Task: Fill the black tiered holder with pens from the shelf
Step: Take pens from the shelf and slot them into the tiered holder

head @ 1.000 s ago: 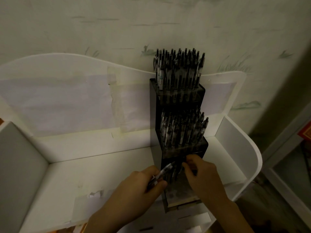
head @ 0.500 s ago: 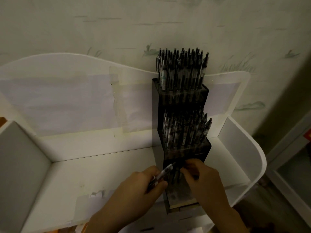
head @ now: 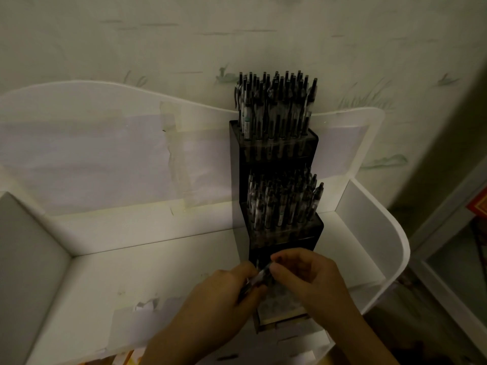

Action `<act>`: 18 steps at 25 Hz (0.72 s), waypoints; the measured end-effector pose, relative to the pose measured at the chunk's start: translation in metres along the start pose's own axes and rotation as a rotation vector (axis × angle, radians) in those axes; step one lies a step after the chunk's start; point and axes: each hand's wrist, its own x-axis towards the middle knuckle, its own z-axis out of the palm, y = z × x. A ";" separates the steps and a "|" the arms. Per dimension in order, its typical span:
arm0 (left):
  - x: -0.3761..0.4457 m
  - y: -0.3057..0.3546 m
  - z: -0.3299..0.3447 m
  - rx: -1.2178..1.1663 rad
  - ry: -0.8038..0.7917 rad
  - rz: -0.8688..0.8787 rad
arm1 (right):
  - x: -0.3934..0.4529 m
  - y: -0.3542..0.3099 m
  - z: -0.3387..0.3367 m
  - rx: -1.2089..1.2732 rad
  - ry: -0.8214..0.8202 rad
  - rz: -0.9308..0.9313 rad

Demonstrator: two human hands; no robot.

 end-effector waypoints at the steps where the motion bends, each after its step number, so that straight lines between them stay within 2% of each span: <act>1: 0.000 0.001 0.000 -0.002 0.001 0.003 | 0.001 0.000 -0.001 0.036 -0.015 0.025; 7: 0.001 0.009 -0.001 0.026 0.034 0.009 | 0.001 -0.004 -0.003 0.165 -0.079 0.138; 10: 0.000 0.008 -0.003 0.067 0.039 -0.019 | 0.002 -0.012 -0.013 0.268 0.025 0.148; 13: -0.002 0.006 -0.004 0.108 0.074 -0.037 | 0.004 -0.022 -0.031 0.301 0.158 0.072; 15: -0.002 0.005 -0.004 0.127 0.100 -0.048 | 0.004 -0.029 -0.043 0.209 0.237 -0.032; 18: -0.003 0.003 -0.004 0.102 0.121 -0.064 | 0.000 -0.031 -0.056 -0.116 0.311 -0.197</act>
